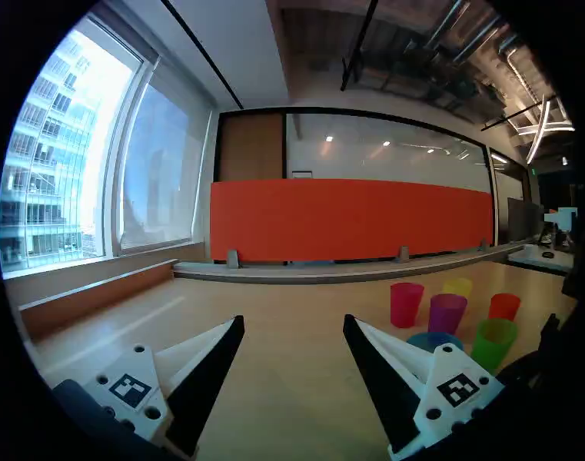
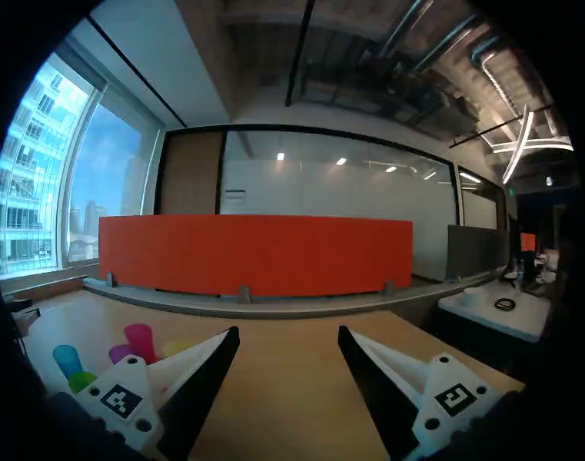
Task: Pour water
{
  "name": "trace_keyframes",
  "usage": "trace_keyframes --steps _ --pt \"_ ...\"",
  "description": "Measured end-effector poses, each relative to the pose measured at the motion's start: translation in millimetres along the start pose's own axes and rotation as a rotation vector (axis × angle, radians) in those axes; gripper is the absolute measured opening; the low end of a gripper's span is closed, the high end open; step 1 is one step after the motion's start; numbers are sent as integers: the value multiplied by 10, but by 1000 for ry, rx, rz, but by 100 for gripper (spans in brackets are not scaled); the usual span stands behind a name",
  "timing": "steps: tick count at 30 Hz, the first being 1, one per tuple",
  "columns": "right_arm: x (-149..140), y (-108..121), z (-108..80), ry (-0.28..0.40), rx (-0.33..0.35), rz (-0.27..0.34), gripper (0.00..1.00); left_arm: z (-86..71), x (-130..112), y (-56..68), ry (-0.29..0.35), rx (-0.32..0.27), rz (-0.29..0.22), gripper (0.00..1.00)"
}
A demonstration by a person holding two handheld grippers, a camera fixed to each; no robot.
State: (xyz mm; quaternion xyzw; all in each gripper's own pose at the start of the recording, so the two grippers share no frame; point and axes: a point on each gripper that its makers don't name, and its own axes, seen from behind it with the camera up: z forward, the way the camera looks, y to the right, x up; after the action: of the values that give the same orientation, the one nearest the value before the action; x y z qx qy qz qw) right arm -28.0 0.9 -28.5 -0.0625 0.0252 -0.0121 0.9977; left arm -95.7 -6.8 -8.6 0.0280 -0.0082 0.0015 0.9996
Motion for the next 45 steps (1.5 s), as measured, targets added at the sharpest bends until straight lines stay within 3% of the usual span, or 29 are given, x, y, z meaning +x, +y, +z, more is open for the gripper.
trace_keyframes --steps 18,26,45 --pt "-475 -161 37 8 84 62 99 6 -2 6 0 0 0 96" --pt "-599 -197 21 19 100 27 99 1 0 4 0 0 0 96" --pt "-762 -221 52 6 94 33 99 8 1 -1 0 0 0 96"
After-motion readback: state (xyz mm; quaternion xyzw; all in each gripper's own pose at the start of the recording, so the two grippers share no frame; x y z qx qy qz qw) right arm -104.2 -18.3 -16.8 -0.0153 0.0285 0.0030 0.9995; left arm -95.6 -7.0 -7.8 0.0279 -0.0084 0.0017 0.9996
